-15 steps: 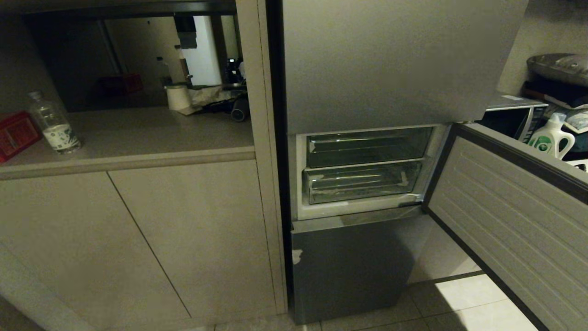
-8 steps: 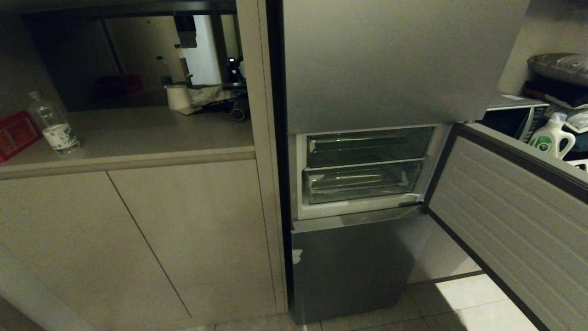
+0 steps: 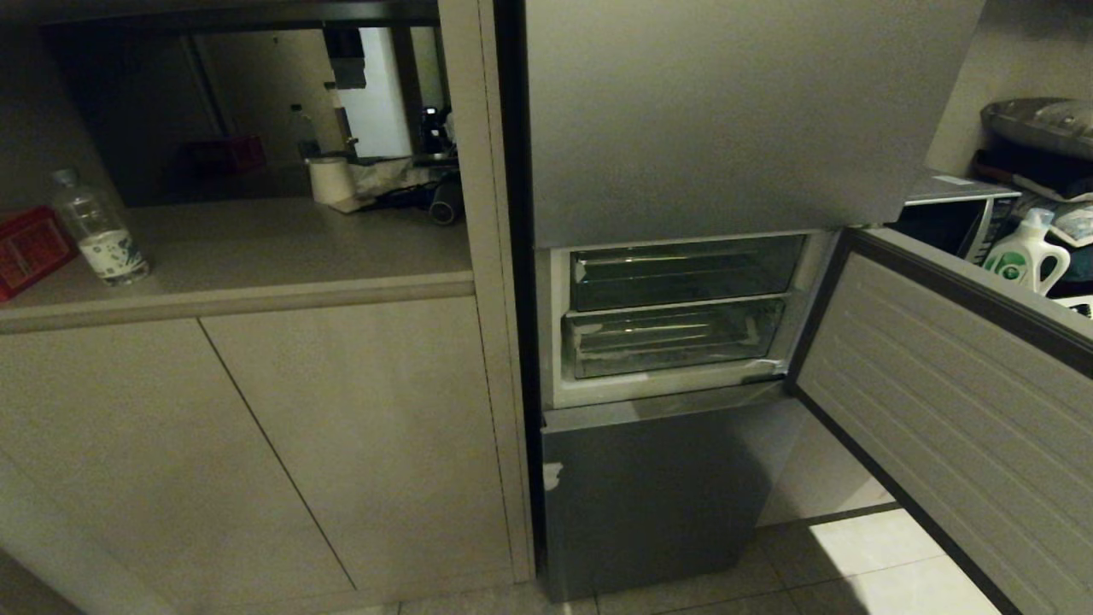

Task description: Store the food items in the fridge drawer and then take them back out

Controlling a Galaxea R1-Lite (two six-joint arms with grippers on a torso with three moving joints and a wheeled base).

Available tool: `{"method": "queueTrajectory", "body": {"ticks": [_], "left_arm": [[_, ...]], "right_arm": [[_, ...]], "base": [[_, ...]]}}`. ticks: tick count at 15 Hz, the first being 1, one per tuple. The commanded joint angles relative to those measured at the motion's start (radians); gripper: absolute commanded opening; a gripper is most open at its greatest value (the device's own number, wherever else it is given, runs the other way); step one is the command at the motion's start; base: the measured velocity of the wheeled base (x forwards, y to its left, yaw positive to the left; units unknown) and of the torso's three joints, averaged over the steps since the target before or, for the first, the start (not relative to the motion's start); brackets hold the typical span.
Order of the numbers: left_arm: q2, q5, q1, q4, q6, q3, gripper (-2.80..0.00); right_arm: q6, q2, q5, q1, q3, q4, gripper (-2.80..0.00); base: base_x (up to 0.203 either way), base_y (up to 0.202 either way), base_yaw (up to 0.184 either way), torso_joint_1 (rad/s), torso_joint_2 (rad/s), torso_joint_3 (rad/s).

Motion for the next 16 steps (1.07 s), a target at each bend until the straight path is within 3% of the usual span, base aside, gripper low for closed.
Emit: {"method": "queueTrajectory", "body": {"ticks": [1, 4, 10, 16], "left_arm": [[0.0, 0.0, 0.0, 0.001, 0.001, 0.0, -2.8], [0.0, 0.0, 0.0, 0.001, -0.001, 0.0, -2.8], [0.0, 0.0, 0.0, 0.001, 0.001, 0.0, -2.8], [0.0, 0.0, 0.0, 0.001, 0.001, 0.0, -2.8]], "right_arm": [[0.001, 0.063, 0.009, -0.042, 0.006, -0.016, -2.8], [0.001, 0.133, 0.036, -0.047, 0.014, -0.022, -2.8], [-0.069, 0.269, 0.226, -0.024, 0.029, -0.022, -2.8], [-0.075, 0.16, 0.237, -0.022, 0.092, -0.029, -2.8]], "base": [[0.0, 0.0, 0.0, 0.0, 0.0, 0.0], [0.0, 0.0, 0.0, 0.0, 0.0, 0.0], [0.0, 0.0, 0.0, 0.0, 0.0, 0.0], [0.0, 0.0, 0.0, 0.0, 0.0, 0.0]]}}
